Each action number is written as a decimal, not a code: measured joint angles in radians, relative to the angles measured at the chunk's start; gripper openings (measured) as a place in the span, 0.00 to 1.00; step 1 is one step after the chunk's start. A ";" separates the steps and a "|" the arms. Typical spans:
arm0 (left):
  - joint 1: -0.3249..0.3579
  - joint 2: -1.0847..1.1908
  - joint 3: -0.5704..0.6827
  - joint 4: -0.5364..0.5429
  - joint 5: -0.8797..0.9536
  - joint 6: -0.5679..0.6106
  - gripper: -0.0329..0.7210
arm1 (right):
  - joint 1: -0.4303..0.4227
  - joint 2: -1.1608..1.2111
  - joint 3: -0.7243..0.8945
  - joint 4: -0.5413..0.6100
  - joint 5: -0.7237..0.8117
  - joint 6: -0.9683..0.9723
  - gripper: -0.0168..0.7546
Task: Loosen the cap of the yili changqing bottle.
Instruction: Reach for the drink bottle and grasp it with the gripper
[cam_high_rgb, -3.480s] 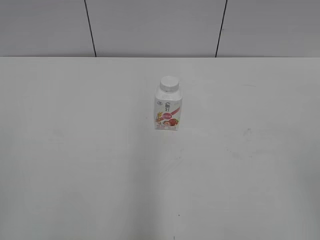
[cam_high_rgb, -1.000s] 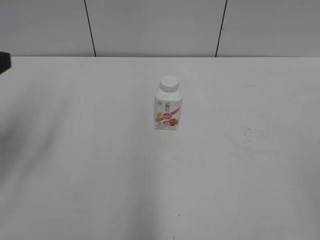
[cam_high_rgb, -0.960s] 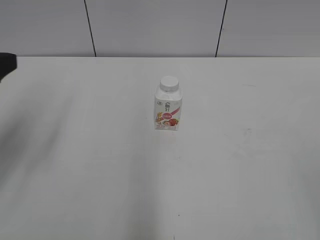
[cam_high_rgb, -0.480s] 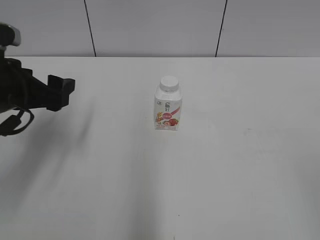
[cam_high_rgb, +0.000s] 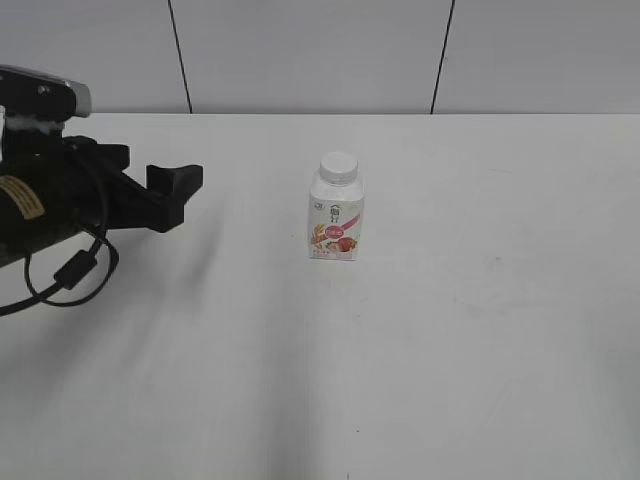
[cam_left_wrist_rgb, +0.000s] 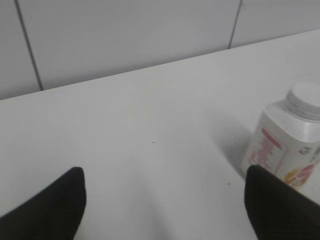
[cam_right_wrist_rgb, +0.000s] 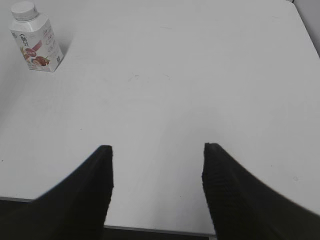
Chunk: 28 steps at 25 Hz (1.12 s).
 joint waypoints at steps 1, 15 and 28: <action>0.009 0.019 0.000 0.055 -0.027 -0.024 0.82 | 0.000 0.000 0.000 0.000 0.000 0.000 0.62; 0.237 0.286 -0.150 0.958 -0.381 -0.224 0.82 | 0.000 0.000 0.000 0.000 0.000 0.000 0.62; 0.237 0.580 -0.593 1.278 -0.484 -0.391 0.82 | 0.000 0.000 0.000 0.000 0.000 0.000 0.62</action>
